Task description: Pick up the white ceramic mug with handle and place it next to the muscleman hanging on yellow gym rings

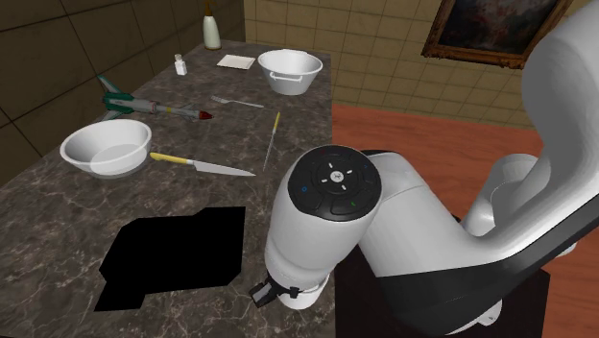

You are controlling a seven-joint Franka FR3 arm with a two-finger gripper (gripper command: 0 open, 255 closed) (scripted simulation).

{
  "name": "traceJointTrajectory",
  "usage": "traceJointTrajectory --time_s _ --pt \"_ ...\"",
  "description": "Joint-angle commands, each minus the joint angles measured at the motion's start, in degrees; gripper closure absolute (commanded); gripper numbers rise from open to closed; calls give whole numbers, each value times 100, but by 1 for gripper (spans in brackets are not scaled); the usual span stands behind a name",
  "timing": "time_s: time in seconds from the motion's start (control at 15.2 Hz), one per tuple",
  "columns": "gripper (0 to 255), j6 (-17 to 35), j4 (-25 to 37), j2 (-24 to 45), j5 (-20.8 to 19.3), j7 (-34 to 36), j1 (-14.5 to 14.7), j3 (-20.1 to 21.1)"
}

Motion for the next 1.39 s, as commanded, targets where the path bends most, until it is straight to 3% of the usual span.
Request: traceJointTrajectory --time_s 0.0,0.2,0.26,0.59,0.86,1.32 --pt "255 6 -1 4 -6 6 0 2" --pt "255 6 -1 4 -6 6 0 2" --pt "0 6 -1 4 -6 6 0 2" --pt "0 6 -1 4 -6 6 0 2" --pt "0 -704 325 -566 553 -400 130 -112" --pt "0 -704 325 -565 551 -399 135 -117"
